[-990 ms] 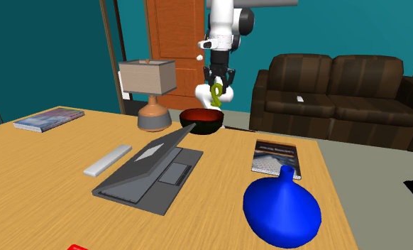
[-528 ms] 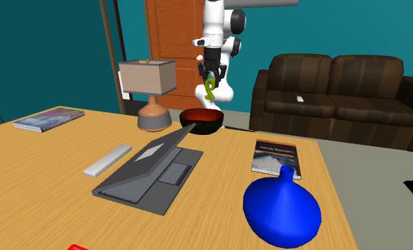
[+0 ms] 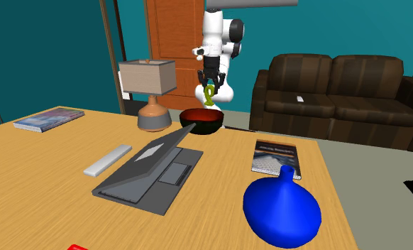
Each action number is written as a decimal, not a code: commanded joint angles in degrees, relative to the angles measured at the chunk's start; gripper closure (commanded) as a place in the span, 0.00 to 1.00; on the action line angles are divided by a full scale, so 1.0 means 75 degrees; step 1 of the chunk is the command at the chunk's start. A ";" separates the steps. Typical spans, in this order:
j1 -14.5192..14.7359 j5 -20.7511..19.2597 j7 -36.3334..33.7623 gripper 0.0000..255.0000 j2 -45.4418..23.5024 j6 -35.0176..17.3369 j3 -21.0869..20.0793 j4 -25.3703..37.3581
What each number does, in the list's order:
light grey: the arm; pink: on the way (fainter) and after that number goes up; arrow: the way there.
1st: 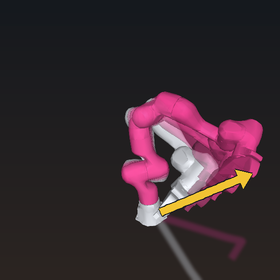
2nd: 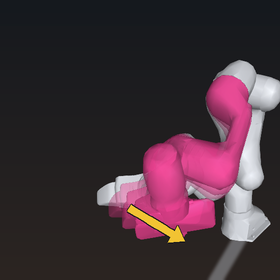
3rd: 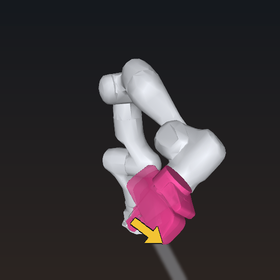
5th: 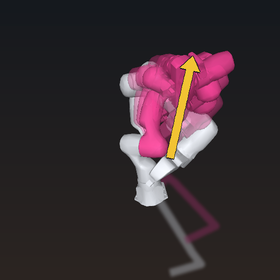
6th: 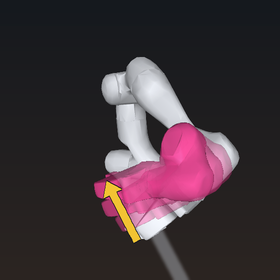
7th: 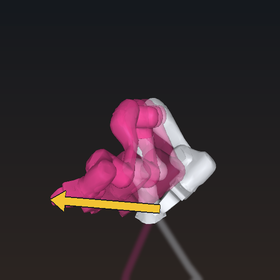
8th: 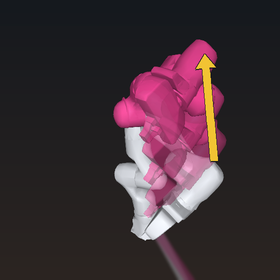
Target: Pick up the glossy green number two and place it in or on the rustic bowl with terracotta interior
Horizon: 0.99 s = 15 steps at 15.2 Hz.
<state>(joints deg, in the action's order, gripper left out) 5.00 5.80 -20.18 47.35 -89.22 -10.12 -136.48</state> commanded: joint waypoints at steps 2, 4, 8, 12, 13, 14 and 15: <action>0.0022 0.0036 -0.0006 1.00 0.0085 -0.0256 -0.0033 -0.0337; 0.0034 0.0057 -0.0005 1.00 0.0130 -0.0442 -0.0053 -0.0568; 0.0059 0.0101 -0.0003 1.00 0.0202 -0.0821 -0.0097 -0.1018; 0.0068 0.0118 -0.0003 1.00 0.0221 -0.0955 -0.0113 -0.1172; 0.0068 0.0118 -0.0003 1.00 0.0221 -0.0955 -0.0113 -0.1172; 0.0068 0.0118 -0.0003 1.00 0.0221 -0.0955 -0.0113 -0.1172; 0.0068 0.0118 -0.0003 1.00 0.0221 -0.0955 -0.0113 -0.1172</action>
<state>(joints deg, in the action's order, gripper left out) 5.51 6.68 -20.20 49.01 -96.37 -10.96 -145.26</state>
